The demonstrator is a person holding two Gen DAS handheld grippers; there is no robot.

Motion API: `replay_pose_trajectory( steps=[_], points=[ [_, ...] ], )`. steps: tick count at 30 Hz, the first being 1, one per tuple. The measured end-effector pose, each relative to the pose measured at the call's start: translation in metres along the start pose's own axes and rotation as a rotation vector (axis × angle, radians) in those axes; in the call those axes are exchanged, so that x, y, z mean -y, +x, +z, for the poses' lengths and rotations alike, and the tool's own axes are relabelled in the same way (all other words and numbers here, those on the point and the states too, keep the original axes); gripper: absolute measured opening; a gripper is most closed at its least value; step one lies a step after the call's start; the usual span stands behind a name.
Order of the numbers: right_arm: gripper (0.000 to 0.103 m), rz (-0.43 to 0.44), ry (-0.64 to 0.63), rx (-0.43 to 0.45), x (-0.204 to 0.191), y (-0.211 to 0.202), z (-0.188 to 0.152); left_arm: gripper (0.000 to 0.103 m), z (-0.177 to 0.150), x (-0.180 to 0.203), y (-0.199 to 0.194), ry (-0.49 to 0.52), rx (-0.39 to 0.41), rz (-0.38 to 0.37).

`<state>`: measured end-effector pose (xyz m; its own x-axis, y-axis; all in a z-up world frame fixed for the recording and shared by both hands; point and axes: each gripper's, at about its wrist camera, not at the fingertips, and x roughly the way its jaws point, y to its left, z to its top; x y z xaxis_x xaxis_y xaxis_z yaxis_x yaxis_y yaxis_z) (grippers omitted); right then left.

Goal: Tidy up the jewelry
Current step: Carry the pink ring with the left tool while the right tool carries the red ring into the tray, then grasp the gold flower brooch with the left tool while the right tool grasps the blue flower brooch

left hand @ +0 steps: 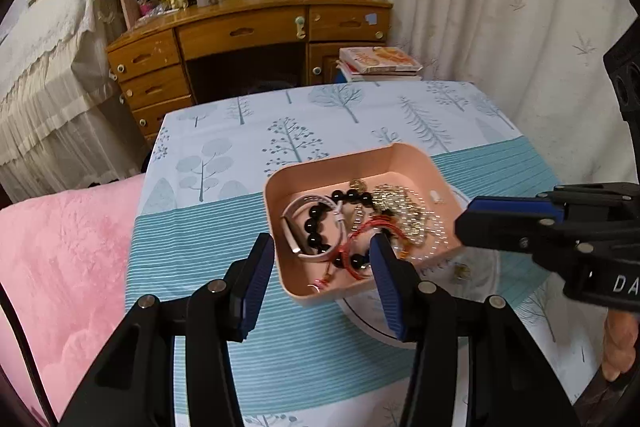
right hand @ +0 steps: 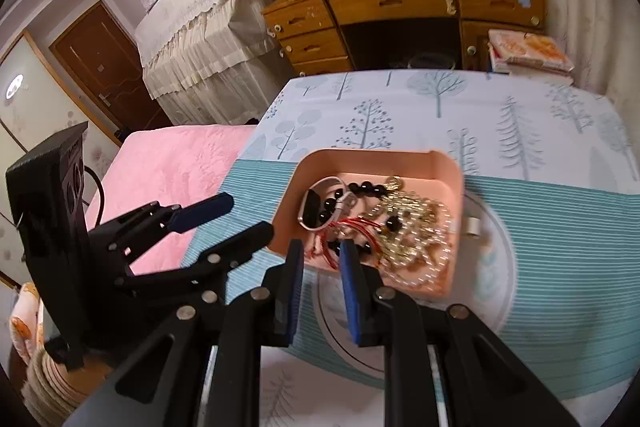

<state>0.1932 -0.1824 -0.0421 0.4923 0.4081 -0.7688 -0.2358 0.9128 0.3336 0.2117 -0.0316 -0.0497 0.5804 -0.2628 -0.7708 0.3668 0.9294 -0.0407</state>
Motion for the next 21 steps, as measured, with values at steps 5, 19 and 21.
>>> replay_pose_trajectory(
  steps=[5, 19, 21],
  points=[
    [0.019, -0.055, -0.012, 0.044, 0.011, -0.030, -0.019, 0.048, -0.005, 0.021, -0.021, 0.030, 0.031, -0.032],
    [0.019, -0.201, 0.039, 0.133, 0.065, -0.071, -0.103, 0.048, -0.073, 0.117, -0.028, 0.158, 0.013, -0.214],
    [0.019, -0.199, 0.042, 0.125, 0.070, -0.069, -0.121, 0.051, -0.087, 0.127, -0.023, 0.208, -0.004, -0.260]
  ],
)
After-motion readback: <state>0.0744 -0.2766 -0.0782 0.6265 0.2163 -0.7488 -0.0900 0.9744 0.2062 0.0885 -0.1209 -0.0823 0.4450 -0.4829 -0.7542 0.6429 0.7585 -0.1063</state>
